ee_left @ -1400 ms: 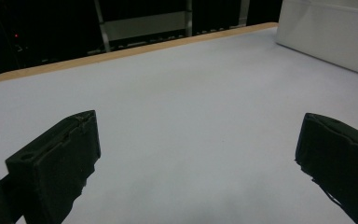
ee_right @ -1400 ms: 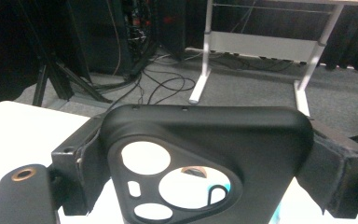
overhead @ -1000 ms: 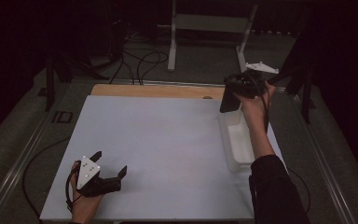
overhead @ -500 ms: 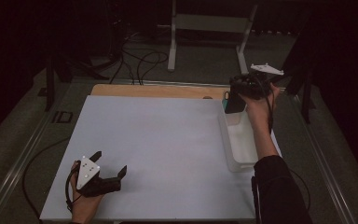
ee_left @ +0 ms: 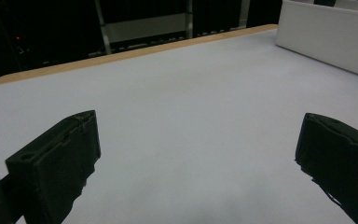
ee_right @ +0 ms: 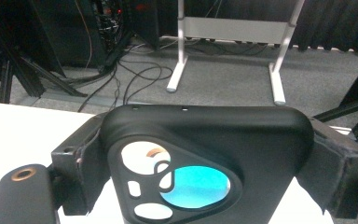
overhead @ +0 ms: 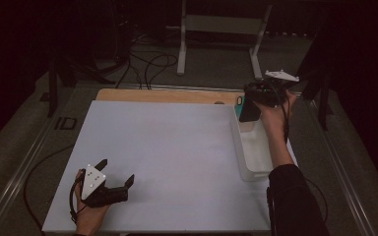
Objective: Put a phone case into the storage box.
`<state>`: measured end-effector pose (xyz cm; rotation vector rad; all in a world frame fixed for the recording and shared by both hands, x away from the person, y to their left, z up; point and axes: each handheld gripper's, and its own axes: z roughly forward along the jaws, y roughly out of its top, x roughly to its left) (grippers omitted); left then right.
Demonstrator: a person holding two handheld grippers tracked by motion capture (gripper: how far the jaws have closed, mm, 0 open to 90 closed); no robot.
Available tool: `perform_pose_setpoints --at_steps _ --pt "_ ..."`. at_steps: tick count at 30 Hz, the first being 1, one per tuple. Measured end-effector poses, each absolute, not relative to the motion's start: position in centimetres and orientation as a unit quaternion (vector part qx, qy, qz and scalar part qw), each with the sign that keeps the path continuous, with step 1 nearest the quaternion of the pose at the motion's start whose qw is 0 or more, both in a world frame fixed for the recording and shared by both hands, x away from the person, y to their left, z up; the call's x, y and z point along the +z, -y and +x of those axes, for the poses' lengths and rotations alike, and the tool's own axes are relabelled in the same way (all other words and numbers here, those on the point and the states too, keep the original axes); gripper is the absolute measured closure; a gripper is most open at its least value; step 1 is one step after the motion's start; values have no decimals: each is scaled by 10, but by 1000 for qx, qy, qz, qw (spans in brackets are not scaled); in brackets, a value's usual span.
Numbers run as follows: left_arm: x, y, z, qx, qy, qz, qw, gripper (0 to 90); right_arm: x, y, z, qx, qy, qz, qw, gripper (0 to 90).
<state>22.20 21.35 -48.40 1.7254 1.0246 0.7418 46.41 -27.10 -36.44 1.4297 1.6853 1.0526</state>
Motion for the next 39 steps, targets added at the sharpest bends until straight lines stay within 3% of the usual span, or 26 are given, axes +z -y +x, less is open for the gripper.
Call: perform_pose_setpoints --at_steps 39 --pt "-484 -213 222 305 -421 704 483 2 -405 264 472 382 -662 560 321 131"
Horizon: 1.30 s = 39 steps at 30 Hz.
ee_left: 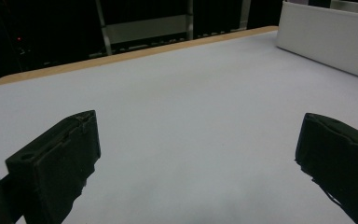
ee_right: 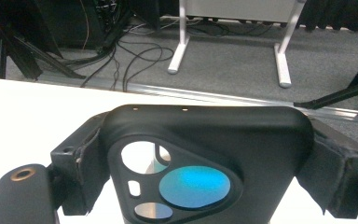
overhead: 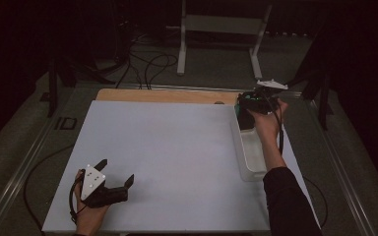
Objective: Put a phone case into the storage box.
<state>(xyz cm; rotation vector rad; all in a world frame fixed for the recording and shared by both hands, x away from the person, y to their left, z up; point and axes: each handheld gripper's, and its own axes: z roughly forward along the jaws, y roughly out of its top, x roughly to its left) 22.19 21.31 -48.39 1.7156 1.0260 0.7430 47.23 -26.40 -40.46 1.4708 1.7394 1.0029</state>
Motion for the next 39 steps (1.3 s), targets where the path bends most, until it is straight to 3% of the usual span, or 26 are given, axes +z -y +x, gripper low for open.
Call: perform_pose_setpoints --at_steps 39 --pt "-485 -212 222 301 -419 706 484 2 -430 257 482 352 -659 579 325 121"
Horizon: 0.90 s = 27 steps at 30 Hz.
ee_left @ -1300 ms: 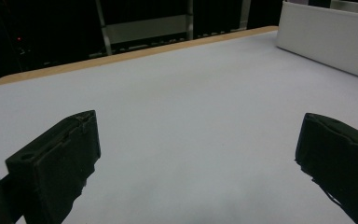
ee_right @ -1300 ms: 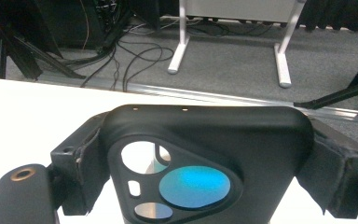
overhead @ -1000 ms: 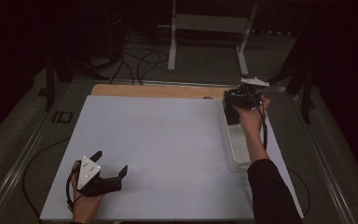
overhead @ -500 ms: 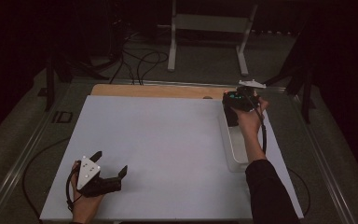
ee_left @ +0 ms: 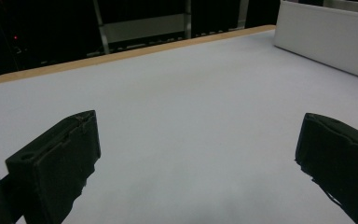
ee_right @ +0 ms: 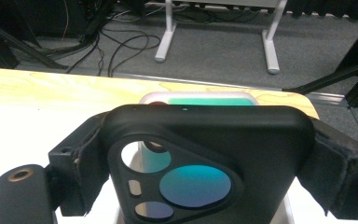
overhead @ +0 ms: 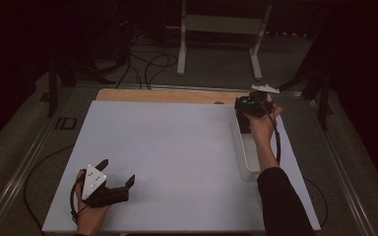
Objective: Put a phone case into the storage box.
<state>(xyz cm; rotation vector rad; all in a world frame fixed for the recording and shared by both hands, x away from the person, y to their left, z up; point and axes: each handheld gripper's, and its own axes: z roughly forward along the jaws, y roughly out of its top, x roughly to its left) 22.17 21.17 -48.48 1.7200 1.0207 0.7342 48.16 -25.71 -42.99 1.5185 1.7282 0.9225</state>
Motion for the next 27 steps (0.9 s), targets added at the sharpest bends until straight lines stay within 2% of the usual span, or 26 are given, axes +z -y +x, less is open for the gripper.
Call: perform_pose_setpoints --at_steps 9,16,27 --pt "-485 -211 222 300 -418 708 484 2 -430 261 482 356 -661 584 309 78" --pt "-485 -211 222 300 -420 706 485 2 -424 261 479 370 -654 574 325 78" --pt "-484 -212 222 301 -420 706 483 2 -416 255 467 394 -658 556 320 79"
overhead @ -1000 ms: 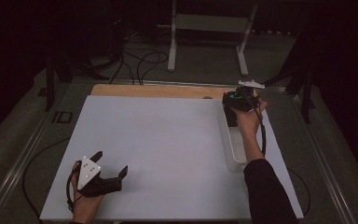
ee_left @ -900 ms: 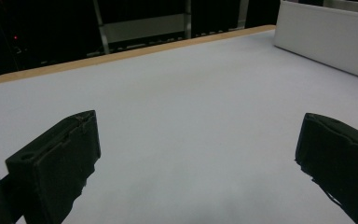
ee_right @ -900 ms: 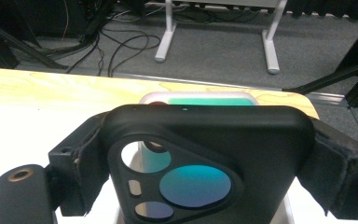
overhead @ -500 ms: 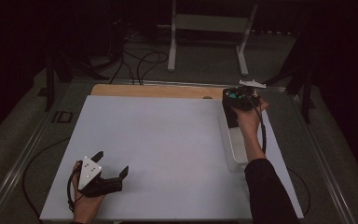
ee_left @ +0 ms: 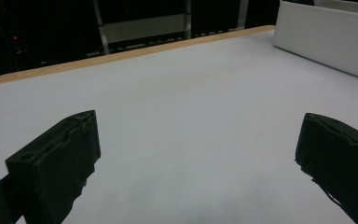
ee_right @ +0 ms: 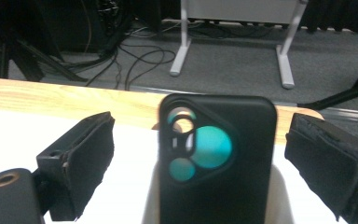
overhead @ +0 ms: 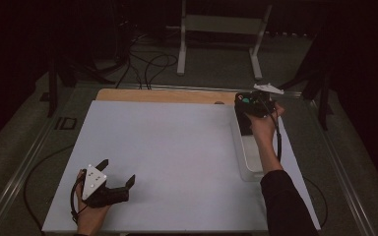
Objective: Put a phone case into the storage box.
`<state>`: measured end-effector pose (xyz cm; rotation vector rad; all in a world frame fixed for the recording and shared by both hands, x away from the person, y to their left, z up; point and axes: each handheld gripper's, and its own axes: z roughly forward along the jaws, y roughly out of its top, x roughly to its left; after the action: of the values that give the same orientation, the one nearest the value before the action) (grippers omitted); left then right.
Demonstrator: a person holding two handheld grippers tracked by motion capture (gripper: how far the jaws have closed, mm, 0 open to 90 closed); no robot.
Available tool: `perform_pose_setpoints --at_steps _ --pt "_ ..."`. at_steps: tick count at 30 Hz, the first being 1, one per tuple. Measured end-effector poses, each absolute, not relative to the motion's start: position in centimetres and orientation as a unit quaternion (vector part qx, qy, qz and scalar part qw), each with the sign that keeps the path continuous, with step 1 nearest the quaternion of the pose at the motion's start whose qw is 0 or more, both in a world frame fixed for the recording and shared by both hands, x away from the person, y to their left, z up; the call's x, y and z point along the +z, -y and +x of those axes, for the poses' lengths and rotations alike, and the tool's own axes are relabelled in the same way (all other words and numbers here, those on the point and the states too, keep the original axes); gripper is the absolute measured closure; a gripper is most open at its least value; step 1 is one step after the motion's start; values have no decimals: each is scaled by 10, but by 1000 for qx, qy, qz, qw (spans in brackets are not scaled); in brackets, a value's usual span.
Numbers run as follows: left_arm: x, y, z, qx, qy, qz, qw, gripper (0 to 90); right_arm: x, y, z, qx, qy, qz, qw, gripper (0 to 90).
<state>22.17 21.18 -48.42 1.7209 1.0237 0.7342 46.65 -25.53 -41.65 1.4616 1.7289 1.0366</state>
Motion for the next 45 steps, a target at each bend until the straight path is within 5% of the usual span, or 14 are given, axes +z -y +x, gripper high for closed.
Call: perform_pose_setpoints --at_steps 20,45 --pt "-478 -208 224 290 -422 724 462 2 -411 226 417 434 -707 499 249 80" --pt "-462 -213 219 269 -408 726 483 1 -422 226 309 476 -722 438 246 93"
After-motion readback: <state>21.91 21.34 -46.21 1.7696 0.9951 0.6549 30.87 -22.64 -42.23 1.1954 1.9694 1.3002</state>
